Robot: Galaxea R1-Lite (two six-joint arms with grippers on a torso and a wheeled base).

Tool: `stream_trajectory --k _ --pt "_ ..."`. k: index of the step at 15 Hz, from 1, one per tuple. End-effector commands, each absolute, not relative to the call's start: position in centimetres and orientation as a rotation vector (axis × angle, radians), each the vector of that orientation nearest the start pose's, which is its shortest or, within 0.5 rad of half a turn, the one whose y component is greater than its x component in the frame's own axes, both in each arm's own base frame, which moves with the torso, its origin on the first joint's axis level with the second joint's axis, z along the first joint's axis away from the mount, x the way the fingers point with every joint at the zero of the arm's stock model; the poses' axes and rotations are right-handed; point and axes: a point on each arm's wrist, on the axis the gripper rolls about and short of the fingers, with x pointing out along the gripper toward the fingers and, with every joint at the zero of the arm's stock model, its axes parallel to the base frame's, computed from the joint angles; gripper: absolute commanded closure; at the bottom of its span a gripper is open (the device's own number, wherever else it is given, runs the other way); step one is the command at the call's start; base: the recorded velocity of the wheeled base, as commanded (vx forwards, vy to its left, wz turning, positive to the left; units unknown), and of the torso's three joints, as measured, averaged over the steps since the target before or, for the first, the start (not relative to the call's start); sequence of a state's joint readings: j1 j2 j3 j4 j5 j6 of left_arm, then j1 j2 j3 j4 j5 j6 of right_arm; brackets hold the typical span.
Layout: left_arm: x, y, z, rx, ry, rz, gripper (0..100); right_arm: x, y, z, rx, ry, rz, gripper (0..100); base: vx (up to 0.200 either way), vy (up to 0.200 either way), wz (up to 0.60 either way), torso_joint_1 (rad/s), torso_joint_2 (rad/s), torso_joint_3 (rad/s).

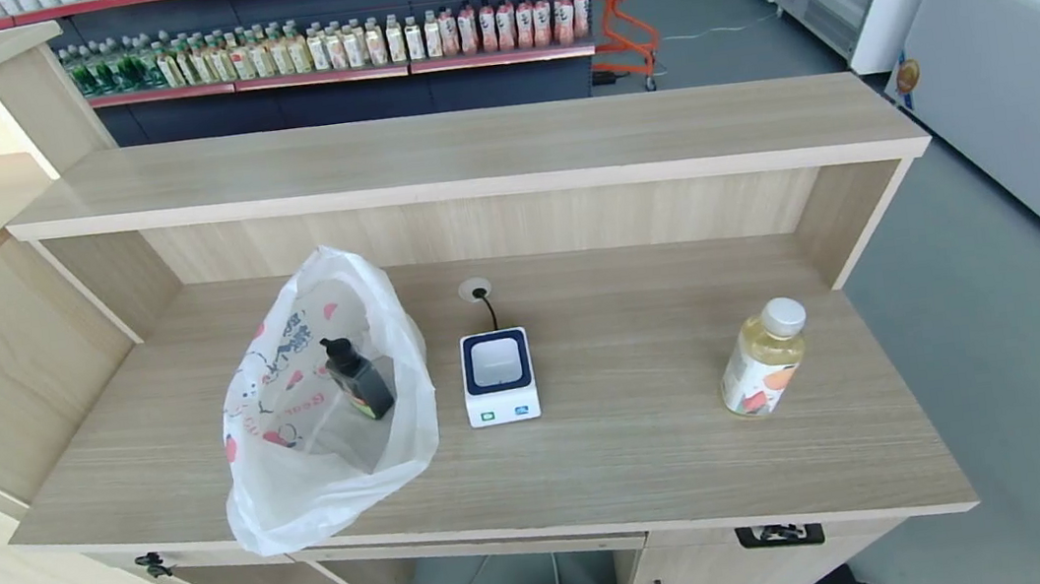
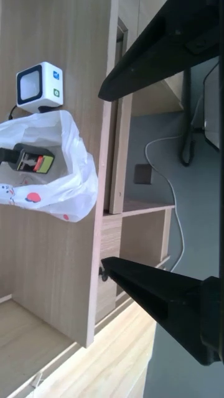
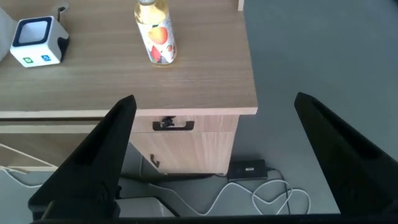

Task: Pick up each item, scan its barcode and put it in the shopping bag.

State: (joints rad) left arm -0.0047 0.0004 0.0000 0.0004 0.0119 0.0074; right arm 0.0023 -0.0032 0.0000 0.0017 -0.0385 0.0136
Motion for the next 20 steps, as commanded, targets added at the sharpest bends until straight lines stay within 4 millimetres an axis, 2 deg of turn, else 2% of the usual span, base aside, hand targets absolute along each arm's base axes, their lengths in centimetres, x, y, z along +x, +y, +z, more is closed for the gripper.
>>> stream_trajectory --k 1,4,5,6,7,8,9,10,11,12,13,17,18,19,20 --pt "-2.3 0.0 7.5 0.006 0.000 0.008 0 -2.3 -0.1 7.5 0.012 0.001 -0.035 0 0.000 -0.200 0.00 0.002 0.01 0.002" --pt "-2.3 0.0 7.5 0.002 0.000 0.009 0 -2.3 -0.1 7.5 0.009 0.000 -0.035 0 0.000 -0.133 0.00 0.002 0.00 -0.002" --pt "-2.3 0.0 7.5 -0.002 0.000 0.009 0 -2.7 0.0 10.4 0.005 -0.043 0.032 0 0.000 0.000 0.00 0.000 0.00 0.000" --pt "-2.3 0.0 7.5 -0.002 0.000 0.009 0 -1.6 0.1 14.6 0.009 0.042 0.115 0 0.000 0.000 0.00 0.000 0.00 0.000" --pt "-2.3 0.0 7.5 -0.002 0.000 0.008 0 0.5 0.2 18.1 0.011 0.109 0.115 0 0.000 0.000 0.00 0.000 0.00 0.000" --pt "-2.3 0.0 7.5 -0.002 0.000 0.009 0 2.5 0.3 19.6 0.013 0.175 0.111 0 0.000 0.000 0.00 0.000 0.00 0.000" --pt "-2.3 0.0 7.5 -0.002 0.000 0.009 0 5.2 0.3 20.0 0.015 0.269 0.112 0 0.000 0.000 0.00 0.000 0.00 0.000" --pt "-2.3 0.0 7.5 -0.002 0.000 0.009 0 8.2 0.4 19.5 0.017 0.361 0.114 0 0.000 0.000 0.00 0.000 0.00 0.000" --pt "-2.3 0.0 7.5 -0.002 0.000 0.009 0 8.2 0.4 19.5 0.017 0.361 0.114 0 0.000 0.000 0.00 0.000 0.00 0.000" --pt "-2.3 0.0 7.5 -0.002 0.000 0.009 0 13.1 0.9 17.5 0.000 0.492 0.136 0 0.000 0.000 0.00 0.000 0.00 0.000" --pt "-2.3 0.0 7.5 -0.002 0.000 0.009 0 14.8 1.5 16.3 -0.023 0.550 0.173 0 0.000 0.000 0.00 0.000 0.00 0.000" --pt "-2.3 0.0 7.5 -0.002 0.000 0.009 0 18.7 3.0 11.9 -0.041 0.683 0.227 0 0.000 0.000 0.00 0.000 0.00 0.000" --pt "-2.3 0.0 7.5 -0.002 0.000 0.009 0 19.4 3.3 11.3 -0.041 0.685 0.235 0 0.000 0.000 0.00 0.000 0.00 0.000" --pt "-2.3 0.0 7.5 -0.002 0.000 0.009 0 22.1 6.2 9.2 0.003 0.652 0.310 0 0.000 0.000 0.00 0.000 0.00 0.000" --pt "-2.3 0.0 7.5 -0.002 0.000 0.009 0 22.6 6.7 8.8 -0.004 0.634 0.314 0 0.000 0.000 0.00 0.000 0.00 0.000"
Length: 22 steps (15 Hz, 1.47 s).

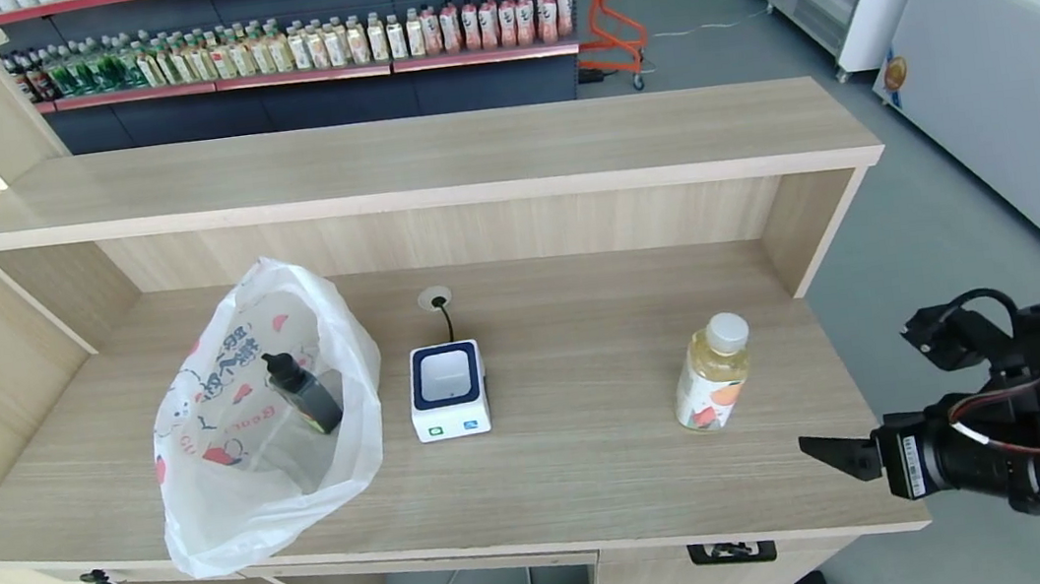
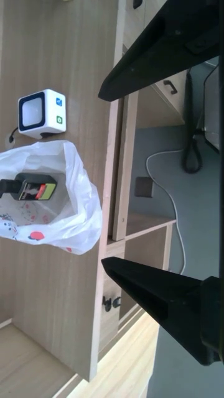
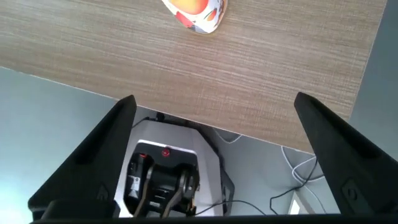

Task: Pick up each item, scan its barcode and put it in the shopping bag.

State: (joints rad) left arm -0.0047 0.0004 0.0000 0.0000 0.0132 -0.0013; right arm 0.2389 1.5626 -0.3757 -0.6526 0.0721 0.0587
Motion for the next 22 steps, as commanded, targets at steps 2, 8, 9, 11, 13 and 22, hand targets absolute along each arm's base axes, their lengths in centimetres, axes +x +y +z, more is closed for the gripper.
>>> stream_trajectory --k 2,8,9,11,13,22 --pt "-2.3 0.0 7.5 -0.002 0.000 0.009 0 23.6 7.3 8.2 -0.016 0.600 0.279 0 0.000 0.000 0.00 0.000 0.00 0.000" --pt "-2.3 0.0 7.5 -0.002 0.000 0.009 0 26.2 10.2 7.0 0.054 0.471 0.248 0 0.000 0.000 0.00 0.000 0.00 0.000" --pt "-2.3 0.0 7.5 -0.002 0.000 0.009 0 26.8 10.6 6.8 0.056 0.454 0.244 0 0.000 0.000 0.00 0.000 0.00 0.000" --pt "-2.3 0.0 7.5 -0.002 0.000 0.009 0 27.9 11.0 6.6 0.055 0.424 0.233 0 0.000 0.000 0.00 0.000 0.00 0.000" --pt "-2.3 0.0 7.5 -0.002 0.000 0.009 0 29.3 11.4 6.4 0.038 0.399 0.210 0 0.000 0.000 0.00 0.000 0.00 0.000" --pt "-2.3 0.0 7.5 -0.002 0.000 0.009 0 31.9 13.5 5.0 0.040 0.312 0.230 0 0.000 0.000 0.00 0.000 0.00 0.000"
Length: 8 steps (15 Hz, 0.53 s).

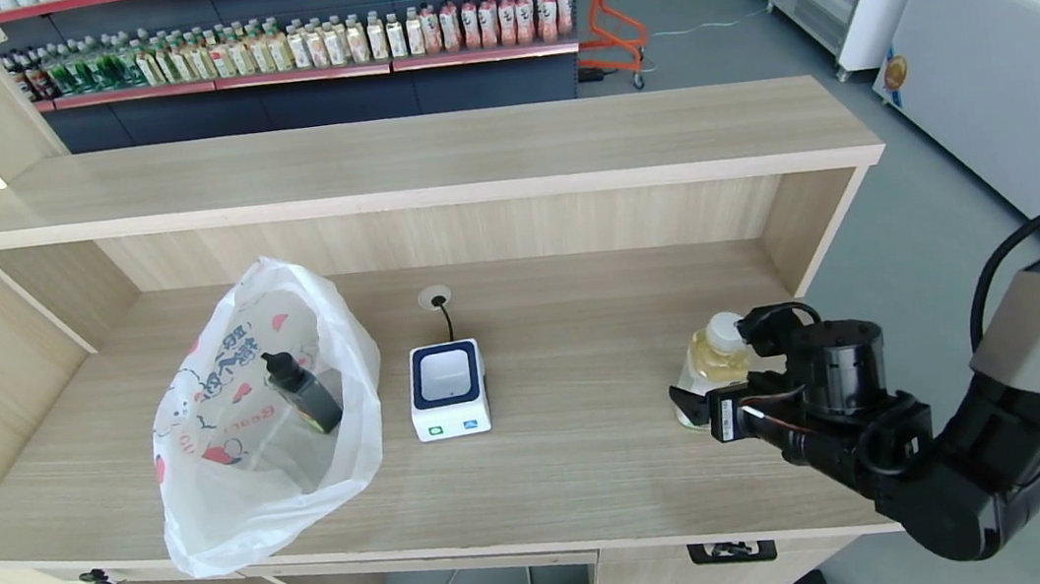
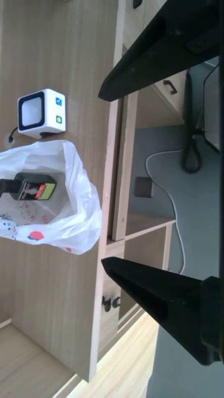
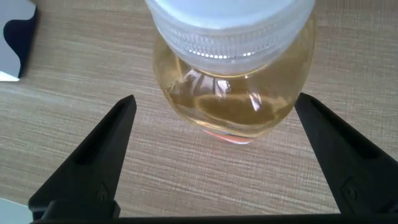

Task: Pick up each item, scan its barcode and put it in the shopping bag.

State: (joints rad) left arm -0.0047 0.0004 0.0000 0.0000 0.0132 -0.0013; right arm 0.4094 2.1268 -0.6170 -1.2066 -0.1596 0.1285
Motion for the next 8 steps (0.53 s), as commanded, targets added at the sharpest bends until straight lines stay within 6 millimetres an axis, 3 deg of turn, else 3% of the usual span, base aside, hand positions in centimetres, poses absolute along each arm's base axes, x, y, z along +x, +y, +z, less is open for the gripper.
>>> stream_trajectory --k 1,8 --pt "-2.3 0.0 7.5 -0.002 0.000 0.009 0 32.2 13.7 4.9 0.042 0.303 0.228 0 0.000 0.000 0.00 0.000 0.00 0.000" --pt "-2.3 0.0 7.5 -0.002 0.000 0.009 0 33.9 14.7 4.8 0.045 0.243 0.209 0 0.000 0.000 0.00 0.000 0.00 0.000"
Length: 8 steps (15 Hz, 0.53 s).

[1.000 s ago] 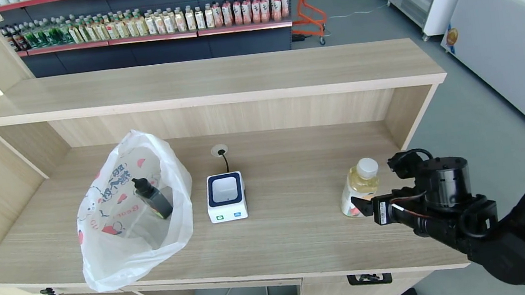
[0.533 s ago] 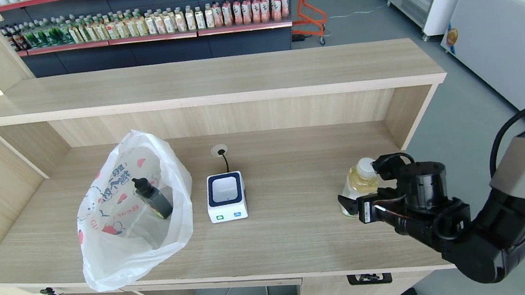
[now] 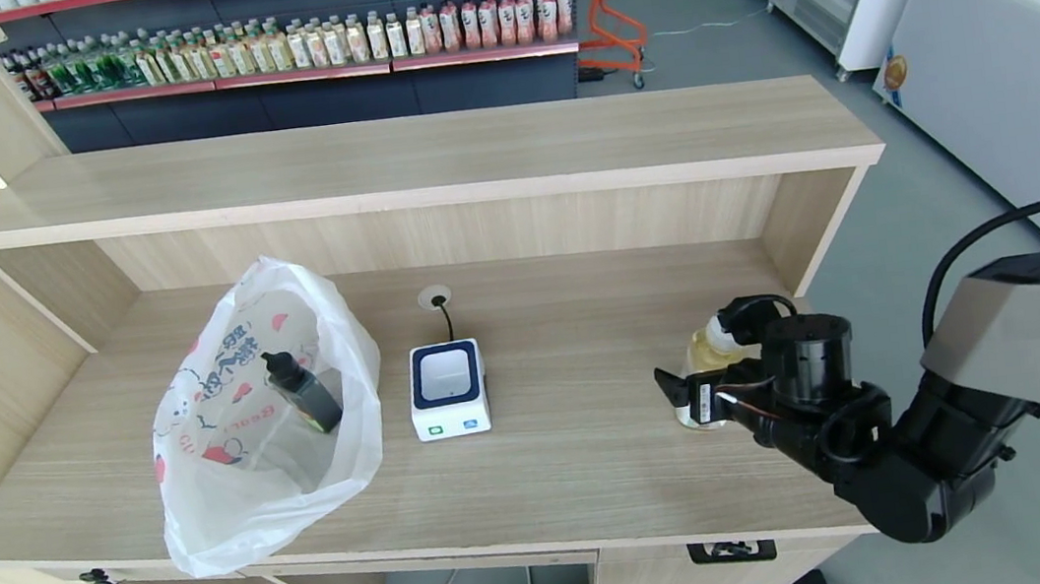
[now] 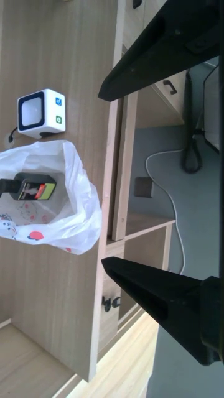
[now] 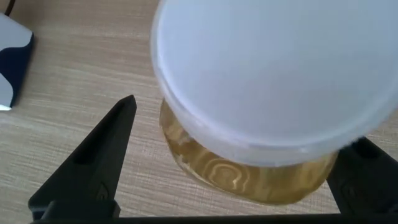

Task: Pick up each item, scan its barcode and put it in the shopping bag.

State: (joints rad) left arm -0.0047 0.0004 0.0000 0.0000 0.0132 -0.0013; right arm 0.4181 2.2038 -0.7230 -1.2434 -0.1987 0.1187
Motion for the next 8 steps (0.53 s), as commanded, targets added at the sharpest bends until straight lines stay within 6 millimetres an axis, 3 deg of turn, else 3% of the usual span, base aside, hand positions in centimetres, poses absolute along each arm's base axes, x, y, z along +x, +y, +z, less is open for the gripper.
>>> stream_trajectory --k 1,8 --pt "-2.28 0.04 7.55 -0.002 0.000 0.009 0 34.00 15.02 4.48 0.029 0.237 0.217 0 0.000 0.000 0.00 0.000 0.00 0.000" --pt "-2.28 0.04 7.55 -0.002 0.000 0.009 0 34.88 15.82 4.15 0.003 0.209 0.236 0 0.000 0.000 0.00 0.000 0.00 0.000"
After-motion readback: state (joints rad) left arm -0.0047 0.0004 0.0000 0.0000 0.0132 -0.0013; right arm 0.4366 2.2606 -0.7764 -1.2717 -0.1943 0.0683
